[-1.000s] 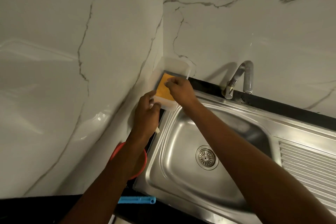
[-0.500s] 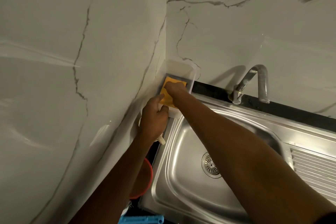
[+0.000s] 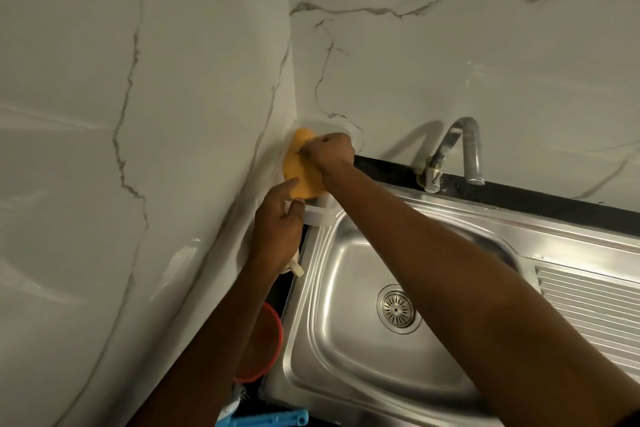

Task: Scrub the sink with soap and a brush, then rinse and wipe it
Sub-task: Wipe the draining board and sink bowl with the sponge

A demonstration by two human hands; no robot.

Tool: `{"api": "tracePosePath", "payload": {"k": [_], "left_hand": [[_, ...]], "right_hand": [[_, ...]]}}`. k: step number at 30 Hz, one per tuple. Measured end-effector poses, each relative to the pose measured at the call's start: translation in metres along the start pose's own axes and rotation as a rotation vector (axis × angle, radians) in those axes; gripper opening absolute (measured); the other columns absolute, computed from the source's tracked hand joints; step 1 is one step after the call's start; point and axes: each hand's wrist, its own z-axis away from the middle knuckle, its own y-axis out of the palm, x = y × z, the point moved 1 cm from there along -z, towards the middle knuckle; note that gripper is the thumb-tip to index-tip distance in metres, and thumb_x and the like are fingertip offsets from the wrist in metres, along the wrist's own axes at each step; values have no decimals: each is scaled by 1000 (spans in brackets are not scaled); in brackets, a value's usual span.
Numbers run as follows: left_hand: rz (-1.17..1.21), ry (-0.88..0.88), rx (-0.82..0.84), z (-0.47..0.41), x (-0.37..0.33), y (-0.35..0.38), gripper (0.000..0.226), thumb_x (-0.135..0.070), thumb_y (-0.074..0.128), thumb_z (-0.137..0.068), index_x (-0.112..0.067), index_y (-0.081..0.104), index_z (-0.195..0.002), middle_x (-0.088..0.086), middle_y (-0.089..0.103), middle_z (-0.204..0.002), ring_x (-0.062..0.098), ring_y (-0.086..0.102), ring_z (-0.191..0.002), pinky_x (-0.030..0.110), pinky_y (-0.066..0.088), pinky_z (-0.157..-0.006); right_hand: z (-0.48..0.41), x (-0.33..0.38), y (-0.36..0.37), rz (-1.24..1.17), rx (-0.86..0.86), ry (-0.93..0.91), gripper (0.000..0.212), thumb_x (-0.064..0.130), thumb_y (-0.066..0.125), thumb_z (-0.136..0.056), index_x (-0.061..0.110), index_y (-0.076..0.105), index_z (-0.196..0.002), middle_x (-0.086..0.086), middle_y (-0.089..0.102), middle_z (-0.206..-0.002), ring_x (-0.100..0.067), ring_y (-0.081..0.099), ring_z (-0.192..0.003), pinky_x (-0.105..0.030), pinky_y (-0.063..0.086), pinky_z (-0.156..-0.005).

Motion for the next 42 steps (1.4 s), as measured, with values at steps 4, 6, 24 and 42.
{"api": "tracePosePath", "payload": {"k": [4,6,24,42], "left_hand": [[13,96,-23,12,-11,5,41,-6,53,-107,-20,60,-145,-12,60,-138,4,55,-127,3,37,-95],[40,128,-41,18,-12,12,40,-5,54,-106,-21,63,-140,-8,64,-137,6,59,-124,9,42,-98],[49,88,108,59,26,79,34,-24,53,-93,-39,66,-121,-16,70,-126,0,65,-121,13,49,-96],[-34,63,139,44,33,144,38,0,57,-103,-22,70,-131,-9,70,-130,-6,62,-120,1,44,-92]], "right_hand": [[27,13,-41,-160,-19,-219,17,19,82,-82,20,65,-85,6,65,-83,-11,60,-77,-31,54,-69],[41,10,-67,-226,-5,-305,16,16,76,-88,18,60,-91,3,58,-85,-12,54,-76,-29,50,-65],[-17,-155,-109,547,-44,-432,52,18,56,-100,25,43,-150,-11,41,-139,-34,57,-113,-45,55,-89],[-52,-244,-212,1442,54,-859,88,29,48,-99,23,-9,-166,-9,-13,-173,-31,-9,-160,-57,11,-126]]}}
